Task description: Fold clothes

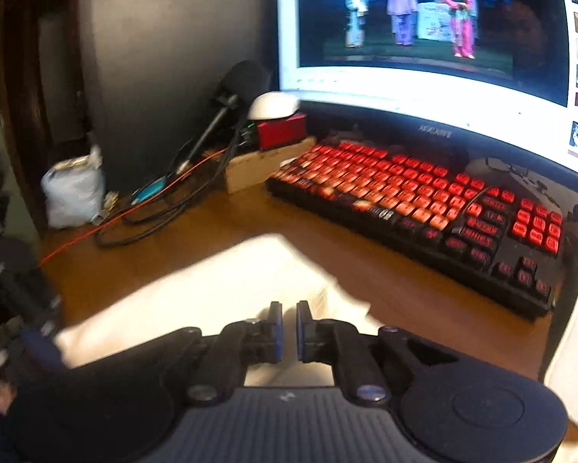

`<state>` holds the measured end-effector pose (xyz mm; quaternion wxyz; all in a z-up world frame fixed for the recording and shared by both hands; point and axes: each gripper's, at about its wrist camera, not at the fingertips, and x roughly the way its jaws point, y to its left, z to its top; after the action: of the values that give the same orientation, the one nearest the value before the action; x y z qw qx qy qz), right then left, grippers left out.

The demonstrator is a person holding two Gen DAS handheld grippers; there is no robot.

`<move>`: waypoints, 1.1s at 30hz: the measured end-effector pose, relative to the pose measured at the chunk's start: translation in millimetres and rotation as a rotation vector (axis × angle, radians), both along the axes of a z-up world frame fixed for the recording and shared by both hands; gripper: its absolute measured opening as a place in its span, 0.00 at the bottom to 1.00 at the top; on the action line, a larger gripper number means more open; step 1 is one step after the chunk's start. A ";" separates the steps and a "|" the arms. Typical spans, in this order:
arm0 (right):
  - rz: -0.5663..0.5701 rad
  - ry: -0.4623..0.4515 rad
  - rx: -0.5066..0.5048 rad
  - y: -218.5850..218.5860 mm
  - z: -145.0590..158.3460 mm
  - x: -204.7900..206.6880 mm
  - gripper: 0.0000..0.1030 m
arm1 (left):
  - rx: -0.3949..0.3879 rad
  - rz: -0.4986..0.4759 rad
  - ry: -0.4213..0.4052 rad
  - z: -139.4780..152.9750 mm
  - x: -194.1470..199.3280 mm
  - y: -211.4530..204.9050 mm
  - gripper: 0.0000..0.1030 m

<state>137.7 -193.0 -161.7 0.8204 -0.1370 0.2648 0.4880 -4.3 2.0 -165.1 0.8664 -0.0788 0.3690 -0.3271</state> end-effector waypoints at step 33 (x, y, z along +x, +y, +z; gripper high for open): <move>0.241 -0.010 0.001 65.6 -2.6 14.3 0.00 | -0.013 -0.020 -0.003 -3.8 5.8 3.2 0.18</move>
<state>152.0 -127.4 -164.3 0.7571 -0.1700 0.2419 0.5826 1.5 5.2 -168.9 0.8632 -0.0804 0.3661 -0.3382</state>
